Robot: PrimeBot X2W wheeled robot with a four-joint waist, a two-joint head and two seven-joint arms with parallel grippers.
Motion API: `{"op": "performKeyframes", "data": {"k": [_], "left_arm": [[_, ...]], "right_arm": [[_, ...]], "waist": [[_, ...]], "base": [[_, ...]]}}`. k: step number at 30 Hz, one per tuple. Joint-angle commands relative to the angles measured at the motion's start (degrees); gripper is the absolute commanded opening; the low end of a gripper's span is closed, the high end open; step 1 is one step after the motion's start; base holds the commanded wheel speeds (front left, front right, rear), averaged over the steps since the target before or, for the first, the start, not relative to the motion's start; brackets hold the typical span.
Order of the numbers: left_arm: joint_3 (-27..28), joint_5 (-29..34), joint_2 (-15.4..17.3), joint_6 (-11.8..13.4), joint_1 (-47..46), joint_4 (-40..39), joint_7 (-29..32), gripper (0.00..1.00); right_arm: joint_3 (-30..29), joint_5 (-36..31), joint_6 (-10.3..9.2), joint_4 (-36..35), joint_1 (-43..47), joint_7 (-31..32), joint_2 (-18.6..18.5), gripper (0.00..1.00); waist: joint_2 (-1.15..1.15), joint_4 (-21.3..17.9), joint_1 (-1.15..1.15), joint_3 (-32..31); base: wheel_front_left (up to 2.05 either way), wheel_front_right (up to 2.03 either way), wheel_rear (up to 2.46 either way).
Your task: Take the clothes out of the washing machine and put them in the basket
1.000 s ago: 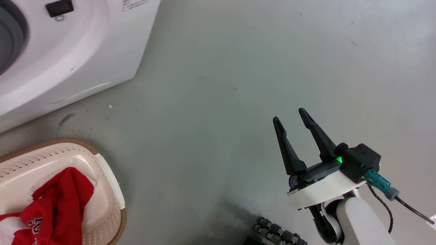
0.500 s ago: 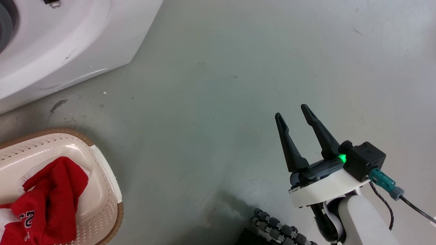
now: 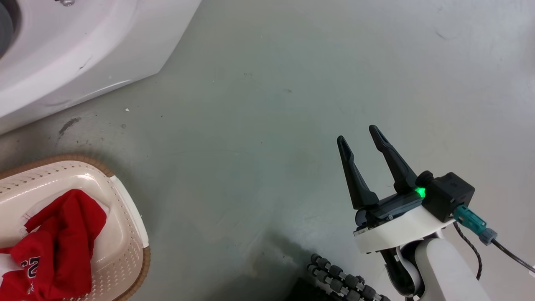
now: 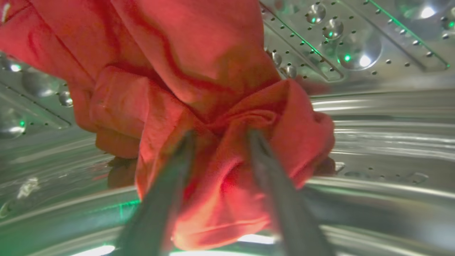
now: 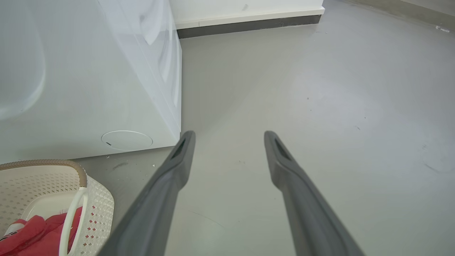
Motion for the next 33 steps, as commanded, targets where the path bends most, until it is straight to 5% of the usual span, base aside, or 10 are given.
{"op": "performKeyframes", "data": {"k": [1,9,22,33], "left_arm": [[-0.8,0.0,-0.4,-0.2,3.3,0.3,0.2,0.0],[-0.9,1.7,1.2,0.4,3.5,-2.1,-5.5,0.0],[0.2,3.7,2.0,1.2,6.3,1.5,-25.4,0.0],[1.6,1.3,-2.5,1.5,15.4,5.9,-40.6,0.0]], "right_arm": [[0.1,0.5,-0.06,-0.3,-0.9,-0.2,0.1,1.0],[0.2,1.0,-0.05,-0.2,-1.5,-0.2,0.1,1.0],[1.3,0.7,-0.06,1.1,-2.8,-0.1,0.1,1.0],[0.2,-1.4,-0.06,3.2,-1.9,-0.1,0.1,1.0]], "waist": [[0.0,-0.1,0.0,0.1],[0.0,-0.3,0.0,0.3],[0.0,-1.0,0.0,-2.7],[0.0,1.9,0.0,-9.3]], "base": [[0.0,0.0,0.0],[0.0,0.0,0.0],[0.0,0.0,0.0],[0.0,0.0,0.0]]}}
